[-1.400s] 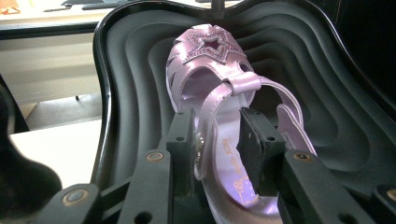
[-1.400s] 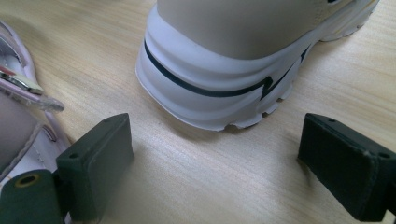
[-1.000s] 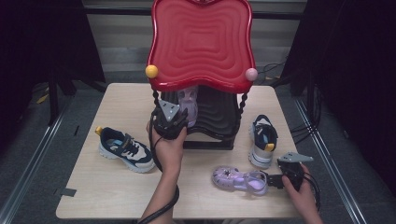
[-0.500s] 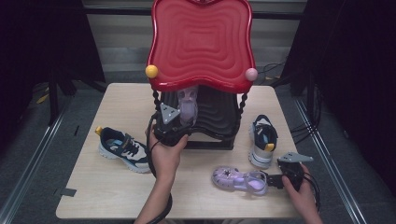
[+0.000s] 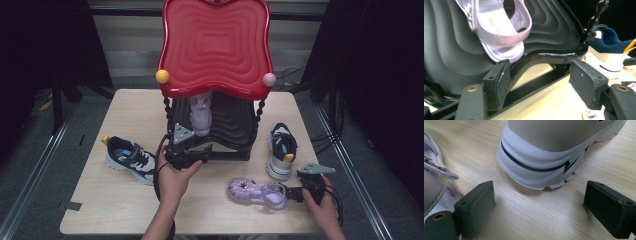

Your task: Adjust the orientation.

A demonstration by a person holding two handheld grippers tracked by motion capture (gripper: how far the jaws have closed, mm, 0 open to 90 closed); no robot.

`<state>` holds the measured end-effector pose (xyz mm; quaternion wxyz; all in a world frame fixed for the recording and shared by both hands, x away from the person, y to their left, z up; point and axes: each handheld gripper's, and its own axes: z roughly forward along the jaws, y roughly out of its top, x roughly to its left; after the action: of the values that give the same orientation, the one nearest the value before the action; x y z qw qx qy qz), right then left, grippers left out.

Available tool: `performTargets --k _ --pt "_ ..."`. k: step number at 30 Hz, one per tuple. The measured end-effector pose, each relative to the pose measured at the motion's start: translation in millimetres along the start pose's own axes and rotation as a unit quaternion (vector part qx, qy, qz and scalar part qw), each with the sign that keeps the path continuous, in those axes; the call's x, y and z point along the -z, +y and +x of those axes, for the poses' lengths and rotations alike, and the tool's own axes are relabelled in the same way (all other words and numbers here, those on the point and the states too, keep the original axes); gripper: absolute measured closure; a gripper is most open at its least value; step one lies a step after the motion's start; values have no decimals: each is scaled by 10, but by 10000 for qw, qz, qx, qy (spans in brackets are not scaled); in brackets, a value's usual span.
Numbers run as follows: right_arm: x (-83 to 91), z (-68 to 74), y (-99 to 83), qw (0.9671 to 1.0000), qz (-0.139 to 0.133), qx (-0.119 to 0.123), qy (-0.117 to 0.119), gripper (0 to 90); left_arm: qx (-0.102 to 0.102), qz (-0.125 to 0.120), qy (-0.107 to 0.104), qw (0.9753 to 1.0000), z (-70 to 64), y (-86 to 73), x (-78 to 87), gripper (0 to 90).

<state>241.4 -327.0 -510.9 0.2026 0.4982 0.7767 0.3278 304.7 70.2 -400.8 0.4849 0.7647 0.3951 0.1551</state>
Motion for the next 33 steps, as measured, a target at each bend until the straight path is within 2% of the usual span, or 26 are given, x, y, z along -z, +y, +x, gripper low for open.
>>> performTargets --k 5,8,11,16,18,20,23,24,26,27,29,33 --pt "0 0 0 10000 -2 3 -1 92 -105 134 -152 9997 3 -102 14 293" --pt "0 0 0 10000 -2 3 0 92 -167 202 -170 9995 3 -148 13 279" --pt "0 1 0 10000 -2 0 -2 92 -416 372 -306 9980 5 -235 16 266" --pt "1 1 -1 10000 -2 -5 -5 92 -524 523 -451 9962 9 -356 25 255" --pt "1 1 -1 10000 -2 -6 -5 92 -532 497 -452 9963 4 -382 26 254" --pt "1 1 -1 10000 -1 -6 -5 92 -661 601 -512 9947 -12 -459 11 254" --pt "1 1 -1 10000 -2 -6 -4 92 -639 667 -604 9939 -13 -510 -2 253" --pt "1 1 -1 10000 -2 -5 -4 92 -742 759 -678 9920 -27 -562 -11 253" --pt "1 1 -1 10000 -1 -7 -3 92 -772 786 -743 9911 -32 -591 -19 253" --pt "4 3 -2 10000 5 -17 -1 92 -751 864 -861 9897 -44 -656 -32 254" --pt "10 7 -7 10000 7 -24 2 92 -859 942 -936 9874 -53 -710 -39 253" --pt "11 6 -8 10000 3 -16 2 92 -926 1034 -1007 9852 -58 -808 -36 252"
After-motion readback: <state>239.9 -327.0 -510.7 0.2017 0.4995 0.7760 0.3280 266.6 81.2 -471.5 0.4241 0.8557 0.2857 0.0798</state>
